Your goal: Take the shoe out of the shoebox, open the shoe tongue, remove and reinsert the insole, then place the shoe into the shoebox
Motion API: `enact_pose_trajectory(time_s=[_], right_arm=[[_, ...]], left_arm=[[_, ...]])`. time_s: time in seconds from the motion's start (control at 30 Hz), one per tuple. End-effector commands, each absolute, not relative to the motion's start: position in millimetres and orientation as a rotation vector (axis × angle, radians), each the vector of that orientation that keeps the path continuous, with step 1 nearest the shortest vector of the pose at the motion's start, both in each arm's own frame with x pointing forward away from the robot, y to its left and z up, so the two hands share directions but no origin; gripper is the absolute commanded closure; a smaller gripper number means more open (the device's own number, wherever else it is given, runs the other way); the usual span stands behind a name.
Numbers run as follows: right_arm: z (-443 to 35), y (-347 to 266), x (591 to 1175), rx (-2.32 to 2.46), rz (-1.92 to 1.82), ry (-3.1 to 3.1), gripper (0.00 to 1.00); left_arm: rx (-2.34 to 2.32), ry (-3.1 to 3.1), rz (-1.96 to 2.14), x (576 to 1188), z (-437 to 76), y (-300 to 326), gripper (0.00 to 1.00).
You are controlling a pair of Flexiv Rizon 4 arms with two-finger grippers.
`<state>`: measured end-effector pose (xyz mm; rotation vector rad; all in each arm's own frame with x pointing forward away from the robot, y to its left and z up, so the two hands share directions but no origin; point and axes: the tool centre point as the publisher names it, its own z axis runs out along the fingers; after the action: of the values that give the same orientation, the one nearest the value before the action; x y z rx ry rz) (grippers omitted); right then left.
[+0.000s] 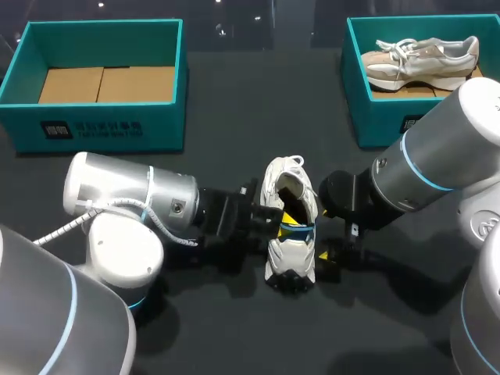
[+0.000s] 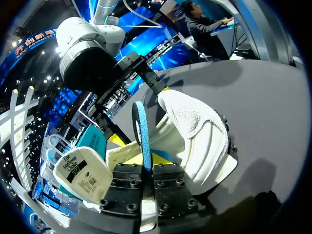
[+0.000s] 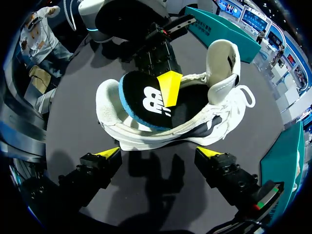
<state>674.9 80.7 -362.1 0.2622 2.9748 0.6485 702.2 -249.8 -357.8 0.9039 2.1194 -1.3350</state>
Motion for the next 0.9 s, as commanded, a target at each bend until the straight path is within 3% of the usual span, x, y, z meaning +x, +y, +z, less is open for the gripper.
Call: enact_pose_trajectory(time_s=[0.03,0.33,0.37,0.4,0.47,0.73,0.9], right_arm=[[-362,81,673,0.263,0.646,2.972,0.0],[-362,81,673,0.263,0.646,2.972,0.0],[-362,81,673,0.263,0.646,2.972,0.0],[-362,81,673,0.263,0.646,2.972,0.0],[-362,81,673,0.263,0.646,2.972,0.0],[-362,81,673,0.263,0.646,2.972,0.0],[-362,81,673,0.263,0.646,2.972,0.0]], left_arm=[[0.907,2.106,-1.282,708,-368,-253,1.0],[0.854,2.049,-1.379,701,-350,-250,1.0],[0.836,2.041,-1.414,699,-346,-250,0.94],[0.833,2.037,-1.435,697,-342,-250,0.82],[0.815,2.023,-1.495,693,-335,-250,0.73],[0.814,2.029,-1.606,678,-324,-257,0.72],[0.821,2.048,-1.622,675,-331,-263,0.8]])
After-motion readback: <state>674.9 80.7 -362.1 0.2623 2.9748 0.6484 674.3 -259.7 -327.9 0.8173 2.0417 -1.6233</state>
